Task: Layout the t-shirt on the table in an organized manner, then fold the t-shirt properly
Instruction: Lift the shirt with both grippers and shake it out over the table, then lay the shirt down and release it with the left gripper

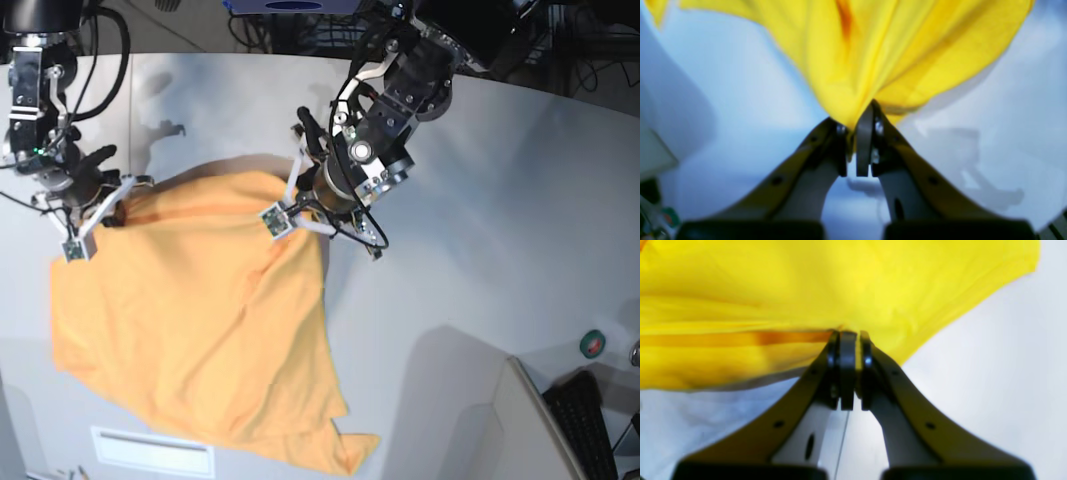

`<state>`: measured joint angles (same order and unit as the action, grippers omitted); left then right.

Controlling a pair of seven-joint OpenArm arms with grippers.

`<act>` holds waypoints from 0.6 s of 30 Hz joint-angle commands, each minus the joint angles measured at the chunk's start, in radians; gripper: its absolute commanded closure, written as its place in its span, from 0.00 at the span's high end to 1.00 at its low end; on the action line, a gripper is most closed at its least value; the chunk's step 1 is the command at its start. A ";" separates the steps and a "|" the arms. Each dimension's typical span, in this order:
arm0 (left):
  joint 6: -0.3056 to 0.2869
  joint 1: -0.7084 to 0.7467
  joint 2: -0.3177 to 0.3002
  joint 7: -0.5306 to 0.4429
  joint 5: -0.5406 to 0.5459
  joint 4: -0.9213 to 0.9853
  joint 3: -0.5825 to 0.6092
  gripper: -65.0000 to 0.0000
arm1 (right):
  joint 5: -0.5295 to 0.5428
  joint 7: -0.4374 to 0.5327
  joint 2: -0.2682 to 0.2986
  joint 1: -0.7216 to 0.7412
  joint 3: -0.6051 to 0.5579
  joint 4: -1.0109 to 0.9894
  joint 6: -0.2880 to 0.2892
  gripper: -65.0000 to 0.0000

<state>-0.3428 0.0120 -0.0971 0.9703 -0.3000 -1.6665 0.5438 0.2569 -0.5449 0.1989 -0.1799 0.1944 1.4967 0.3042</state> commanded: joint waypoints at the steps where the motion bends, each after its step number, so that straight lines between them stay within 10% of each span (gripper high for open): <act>1: 0.009 -0.005 0.007 -0.001 -0.012 -0.014 -0.004 0.00 | -0.011 0.022 0.024 -0.002 0.010 0.012 -0.015 0.00; 5: 0.011 0.053 0.000 0.000 -0.008 -0.021 -0.035 0.02 | -0.011 0.022 0.024 -0.033 0.012 0.012 -0.017 0.00; 12: 0.009 0.162 -0.005 -0.001 -0.005 -0.021 -0.176 0.88 | -0.012 0.021 0.029 -0.069 0.012 0.011 -0.018 0.00; 18: 0.009 0.205 -0.002 -0.007 0.061 -0.050 -0.377 0.90 | -0.012 0.021 0.032 -0.086 0.055 0.011 -0.018 0.00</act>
<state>-0.3397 0.2363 -0.1028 0.9833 -0.2337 -1.6859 0.1608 0.2478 -0.5419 0.2115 -0.2691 0.2363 1.4937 0.2886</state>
